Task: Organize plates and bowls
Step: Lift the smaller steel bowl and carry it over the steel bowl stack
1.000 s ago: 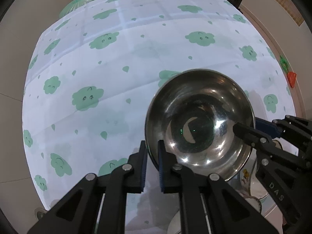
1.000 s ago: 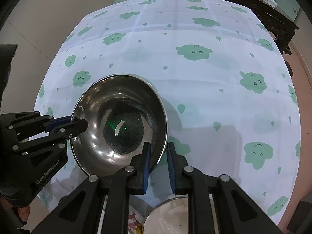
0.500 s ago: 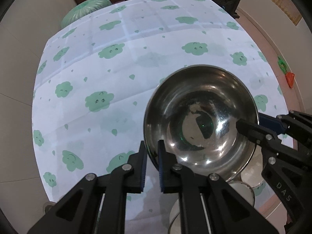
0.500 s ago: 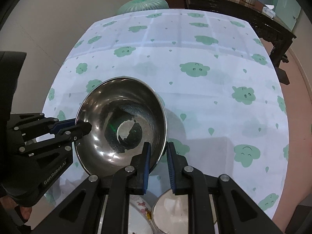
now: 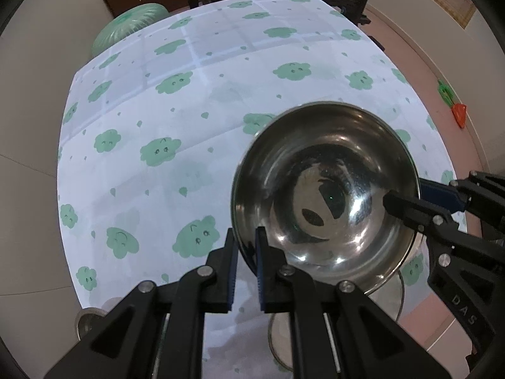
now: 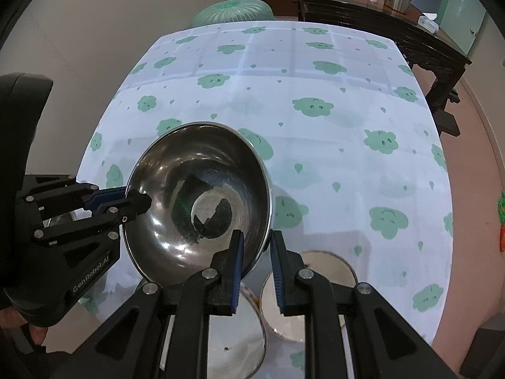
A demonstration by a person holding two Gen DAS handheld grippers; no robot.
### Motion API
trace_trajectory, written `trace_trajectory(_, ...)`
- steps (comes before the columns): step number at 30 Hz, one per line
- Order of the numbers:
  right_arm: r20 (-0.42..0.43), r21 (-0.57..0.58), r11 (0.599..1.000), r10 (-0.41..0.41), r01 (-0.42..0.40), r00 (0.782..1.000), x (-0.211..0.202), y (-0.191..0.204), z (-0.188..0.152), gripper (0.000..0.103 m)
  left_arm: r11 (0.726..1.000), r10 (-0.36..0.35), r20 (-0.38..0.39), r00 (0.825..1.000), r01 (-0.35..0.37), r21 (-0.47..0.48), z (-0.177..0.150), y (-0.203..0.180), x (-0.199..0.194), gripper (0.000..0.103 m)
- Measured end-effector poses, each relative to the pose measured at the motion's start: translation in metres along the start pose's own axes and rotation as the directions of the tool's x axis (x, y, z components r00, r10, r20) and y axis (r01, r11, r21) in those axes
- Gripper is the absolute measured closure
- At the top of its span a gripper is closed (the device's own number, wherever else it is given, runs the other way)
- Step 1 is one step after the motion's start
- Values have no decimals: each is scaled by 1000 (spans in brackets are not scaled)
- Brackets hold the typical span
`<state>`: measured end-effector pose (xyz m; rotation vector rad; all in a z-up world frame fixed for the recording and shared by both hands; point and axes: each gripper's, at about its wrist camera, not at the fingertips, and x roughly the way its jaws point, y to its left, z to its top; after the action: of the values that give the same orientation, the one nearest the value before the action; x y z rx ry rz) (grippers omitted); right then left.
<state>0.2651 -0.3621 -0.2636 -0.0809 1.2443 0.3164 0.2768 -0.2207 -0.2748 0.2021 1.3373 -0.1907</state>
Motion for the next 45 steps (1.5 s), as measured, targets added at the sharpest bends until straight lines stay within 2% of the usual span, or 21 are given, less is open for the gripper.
trace_trajectory(15,-6,14,1000,-8,8,1000,-17,12,-27,84,999,-15,0,1000,15,49,-23,-4,-16,96)
trace_trajectory(27,-60,42,999,-16,19,998,-16,13,-64,83,992,-29,-40,999,33,124,-51,-25,-10,95)
trace_trajectory(45,-112,59,998,-5,11,994,-9,15,-104,83,981,-3,-60,998,14,193,-83,-47,-7,95)
